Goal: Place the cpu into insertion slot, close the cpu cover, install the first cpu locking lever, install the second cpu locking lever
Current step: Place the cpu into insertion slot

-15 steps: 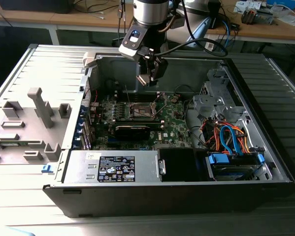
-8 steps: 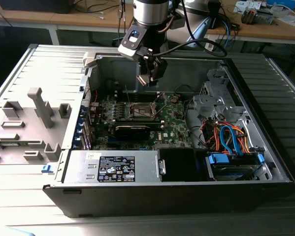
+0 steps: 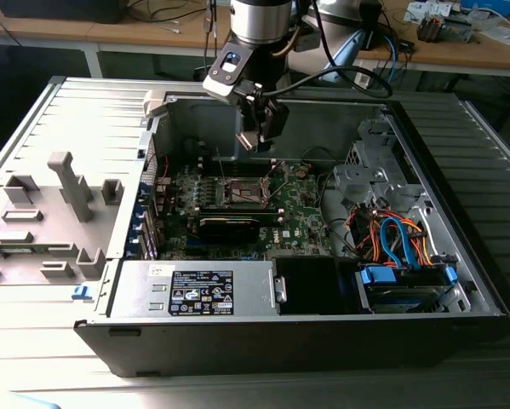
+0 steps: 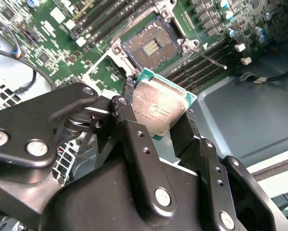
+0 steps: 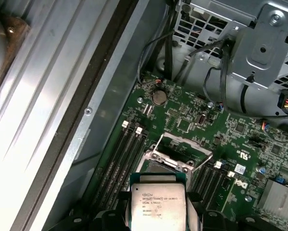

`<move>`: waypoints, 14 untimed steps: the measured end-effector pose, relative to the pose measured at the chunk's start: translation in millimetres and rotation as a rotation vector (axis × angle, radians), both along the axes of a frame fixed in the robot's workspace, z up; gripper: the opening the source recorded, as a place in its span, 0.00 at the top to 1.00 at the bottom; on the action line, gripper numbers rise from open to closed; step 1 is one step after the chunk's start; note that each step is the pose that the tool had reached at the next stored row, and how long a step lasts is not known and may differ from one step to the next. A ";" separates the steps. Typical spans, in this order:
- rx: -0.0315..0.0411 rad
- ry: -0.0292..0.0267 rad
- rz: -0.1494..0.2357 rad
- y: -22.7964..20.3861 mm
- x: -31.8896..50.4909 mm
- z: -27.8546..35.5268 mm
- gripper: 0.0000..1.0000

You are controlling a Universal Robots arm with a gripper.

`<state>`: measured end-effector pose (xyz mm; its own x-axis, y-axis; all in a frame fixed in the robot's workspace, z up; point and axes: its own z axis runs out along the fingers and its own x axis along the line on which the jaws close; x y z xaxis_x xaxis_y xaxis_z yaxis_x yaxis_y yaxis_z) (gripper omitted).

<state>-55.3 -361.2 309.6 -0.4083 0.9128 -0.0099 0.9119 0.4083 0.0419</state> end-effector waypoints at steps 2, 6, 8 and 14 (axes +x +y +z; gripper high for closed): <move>-0.0009 0.0001 -0.007 0.0 0.0 -0.2 0.45; -0.0009 0.0001 -0.029 0.0 0.0 -0.8 0.45; -0.0010 0.0001 -0.037 0.0 0.0 -1.1 0.45; -0.0014 0.0001 -0.066 0.0 0.0 -1.8 0.45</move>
<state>-55.3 -361.2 307.8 -0.3470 0.9378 -0.0111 0.9369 0.3472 0.0413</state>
